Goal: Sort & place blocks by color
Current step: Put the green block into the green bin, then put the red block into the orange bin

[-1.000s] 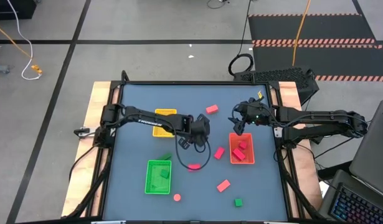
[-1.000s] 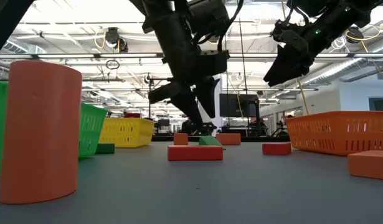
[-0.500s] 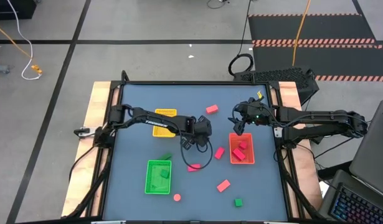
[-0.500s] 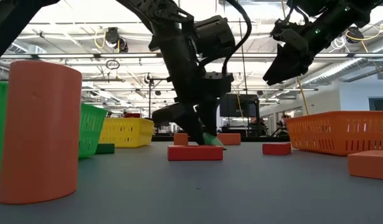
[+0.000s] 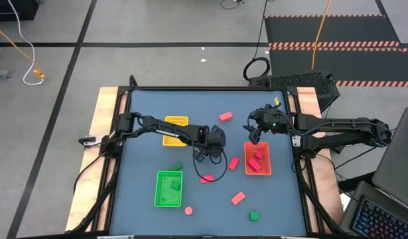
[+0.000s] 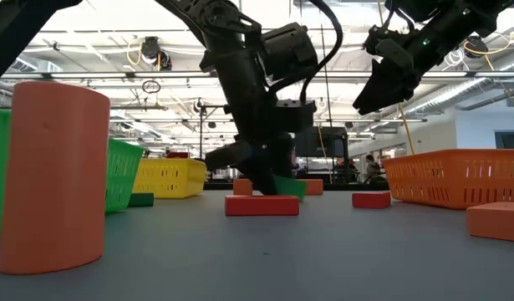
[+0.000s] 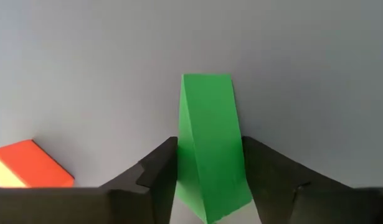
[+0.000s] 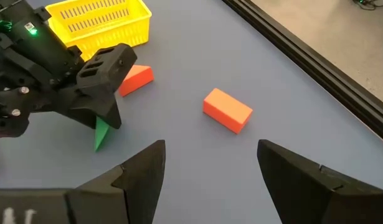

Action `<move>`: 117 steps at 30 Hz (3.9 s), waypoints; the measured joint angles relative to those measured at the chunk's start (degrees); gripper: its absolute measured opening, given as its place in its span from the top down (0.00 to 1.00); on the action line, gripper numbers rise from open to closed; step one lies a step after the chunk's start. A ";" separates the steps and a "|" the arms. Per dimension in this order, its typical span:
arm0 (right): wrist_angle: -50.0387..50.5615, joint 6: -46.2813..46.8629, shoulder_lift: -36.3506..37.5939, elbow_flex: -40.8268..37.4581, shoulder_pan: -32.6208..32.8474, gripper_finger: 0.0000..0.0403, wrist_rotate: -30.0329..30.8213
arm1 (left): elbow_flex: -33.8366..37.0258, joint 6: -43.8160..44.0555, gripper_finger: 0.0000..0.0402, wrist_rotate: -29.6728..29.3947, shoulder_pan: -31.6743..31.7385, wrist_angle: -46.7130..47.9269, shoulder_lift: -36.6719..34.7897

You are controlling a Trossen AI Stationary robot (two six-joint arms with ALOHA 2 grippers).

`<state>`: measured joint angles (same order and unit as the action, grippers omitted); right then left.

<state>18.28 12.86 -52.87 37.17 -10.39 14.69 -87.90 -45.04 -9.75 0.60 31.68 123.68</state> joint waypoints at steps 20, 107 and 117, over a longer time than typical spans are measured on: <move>0.00 -0.07 -0.01 0.00 0.00 0.39 0.01 | -6.42 18.17 0.65 -1.30 -4.26 13.38 -0.24; -1.06 -9.94 -18.34 7.13 14.05 0.39 -11.78 | 26.74 46.69 0.37 -5.14 -4.51 -26.43 -37.35; 14.81 -15.41 -32.32 21.61 16.69 0.39 -11.79 | 46.03 42.31 0.37 -2.75 -2.30 -57.36 -46.89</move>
<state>33.10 -2.54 -85.19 58.78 6.30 2.91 -41.86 -2.73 -12.50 -1.70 -25.68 76.79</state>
